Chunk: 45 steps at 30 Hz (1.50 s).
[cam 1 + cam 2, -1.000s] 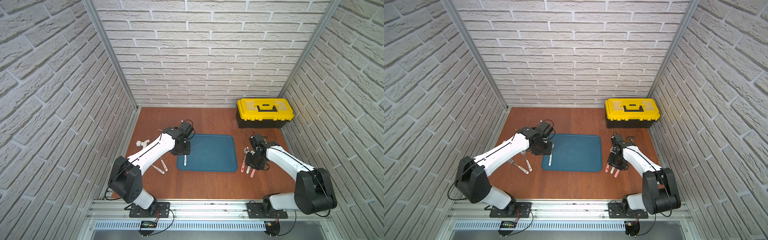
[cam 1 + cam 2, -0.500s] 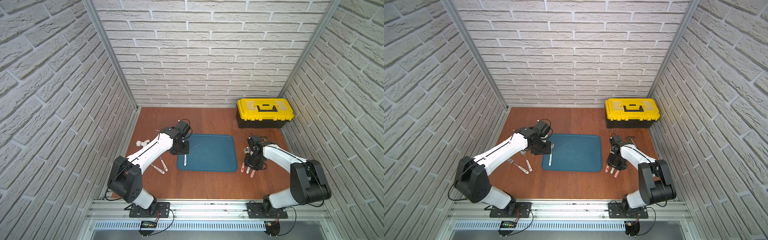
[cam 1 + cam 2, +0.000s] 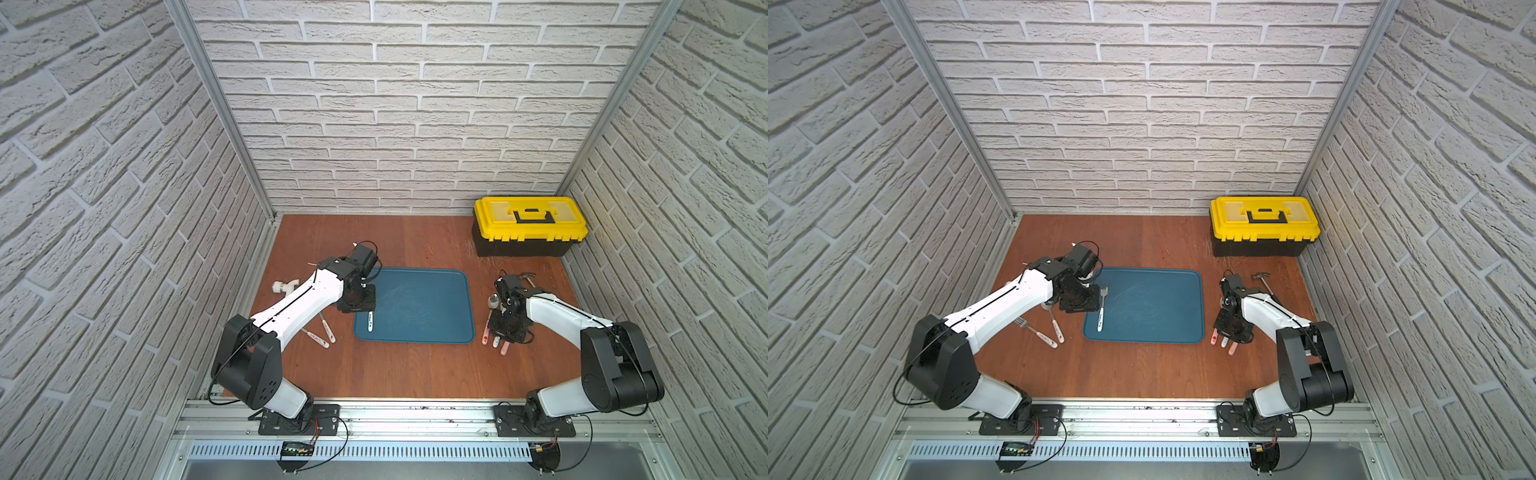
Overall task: Set the spoon and fork side by side
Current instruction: Pick up the spoon from the center of the board, then place the spoon on the tray.
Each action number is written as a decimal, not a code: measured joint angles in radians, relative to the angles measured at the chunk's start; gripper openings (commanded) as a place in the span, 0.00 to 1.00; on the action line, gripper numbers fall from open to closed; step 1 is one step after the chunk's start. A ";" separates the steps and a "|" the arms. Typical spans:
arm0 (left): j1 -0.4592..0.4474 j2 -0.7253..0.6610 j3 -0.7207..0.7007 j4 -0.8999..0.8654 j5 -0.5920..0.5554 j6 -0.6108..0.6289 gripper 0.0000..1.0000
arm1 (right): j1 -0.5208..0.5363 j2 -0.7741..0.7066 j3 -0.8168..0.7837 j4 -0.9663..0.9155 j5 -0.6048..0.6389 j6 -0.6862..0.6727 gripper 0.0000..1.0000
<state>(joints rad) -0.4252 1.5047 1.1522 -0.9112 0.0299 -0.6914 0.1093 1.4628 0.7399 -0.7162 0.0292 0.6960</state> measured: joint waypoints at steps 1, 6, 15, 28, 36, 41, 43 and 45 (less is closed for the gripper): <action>0.002 0.000 -0.006 -0.001 -0.001 0.000 0.49 | -0.002 -0.003 -0.003 0.001 -0.001 0.003 0.18; 0.003 -0.001 -0.016 -0.001 0.000 0.000 0.49 | -0.003 -0.022 -0.016 0.012 0.003 0.005 0.15; 0.003 -0.016 -0.018 -0.002 0.000 0.000 0.48 | 0.006 -0.113 -0.003 -0.037 0.027 0.006 0.14; 0.098 -0.102 -0.018 -0.034 -0.003 0.016 0.49 | 0.350 -0.135 0.251 -0.137 0.056 0.058 0.13; 0.177 -0.158 -0.018 -0.068 0.008 0.051 0.49 | 0.592 0.138 0.466 -0.112 0.058 0.112 0.14; 0.208 -0.174 -0.032 -0.076 0.022 0.066 0.49 | 0.691 0.305 0.624 -0.063 0.046 0.142 0.14; 0.218 -0.181 -0.038 -0.082 0.029 0.069 0.49 | 0.718 0.369 0.682 -0.048 0.034 0.157 0.15; 0.226 -0.188 -0.039 -0.084 0.034 0.072 0.49 | 0.740 0.430 0.736 -0.035 0.021 0.170 0.16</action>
<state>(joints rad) -0.1989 1.3163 1.1130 -0.9951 0.0635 -0.6197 0.8490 1.8927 1.4757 -0.7517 0.0505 0.8661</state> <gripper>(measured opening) 0.486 0.185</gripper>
